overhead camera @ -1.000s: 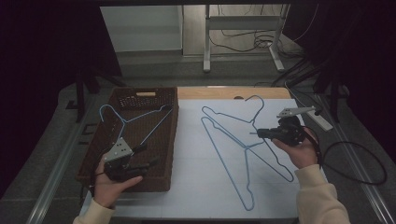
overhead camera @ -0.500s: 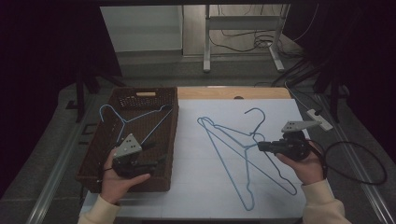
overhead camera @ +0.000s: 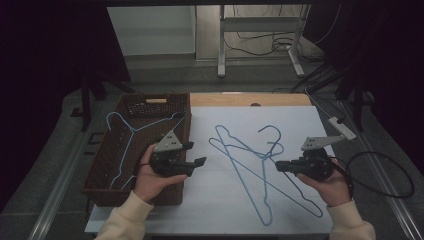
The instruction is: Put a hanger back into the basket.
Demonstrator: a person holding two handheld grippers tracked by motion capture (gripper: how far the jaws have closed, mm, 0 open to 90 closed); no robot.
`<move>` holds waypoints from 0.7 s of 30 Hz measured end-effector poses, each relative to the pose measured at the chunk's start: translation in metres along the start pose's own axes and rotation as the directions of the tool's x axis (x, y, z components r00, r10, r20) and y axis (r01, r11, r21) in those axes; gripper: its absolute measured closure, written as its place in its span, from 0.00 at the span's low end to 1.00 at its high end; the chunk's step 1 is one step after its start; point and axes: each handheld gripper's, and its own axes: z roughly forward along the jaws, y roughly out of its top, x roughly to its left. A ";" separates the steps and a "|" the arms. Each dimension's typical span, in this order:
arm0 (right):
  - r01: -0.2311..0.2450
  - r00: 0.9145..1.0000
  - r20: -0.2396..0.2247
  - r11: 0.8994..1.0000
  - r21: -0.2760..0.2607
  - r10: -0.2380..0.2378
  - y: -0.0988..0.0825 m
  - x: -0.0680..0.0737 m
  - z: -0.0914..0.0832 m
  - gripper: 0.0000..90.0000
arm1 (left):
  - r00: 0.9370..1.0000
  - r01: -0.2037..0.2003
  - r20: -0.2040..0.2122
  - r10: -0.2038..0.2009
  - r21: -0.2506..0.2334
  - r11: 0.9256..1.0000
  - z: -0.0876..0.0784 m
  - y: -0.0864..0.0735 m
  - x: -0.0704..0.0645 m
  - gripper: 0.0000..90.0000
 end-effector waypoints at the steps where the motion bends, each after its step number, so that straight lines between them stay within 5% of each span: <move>1: 0.004 1.000 -0.003 1.000 -0.003 -0.004 0.000 0.001 -0.001 0.98 | 1.000 -0.007 0.004 0.007 0.011 1.000 0.005 0.005 0.000 0.37; 9: -0.003 1.000 -0.031 1.000 -0.006 0.003 -0.004 0.001 -0.008 0.98 | 0.998 -0.064 0.036 0.061 0.088 0.994 0.043 0.034 -0.002 0.37; 21: 0.005 0.998 -0.070 1.000 -0.018 -0.006 -0.004 0.004 -0.016 0.98 | 0.986 -0.156 0.084 0.144 0.150 0.976 0.075 0.044 -0.006 0.38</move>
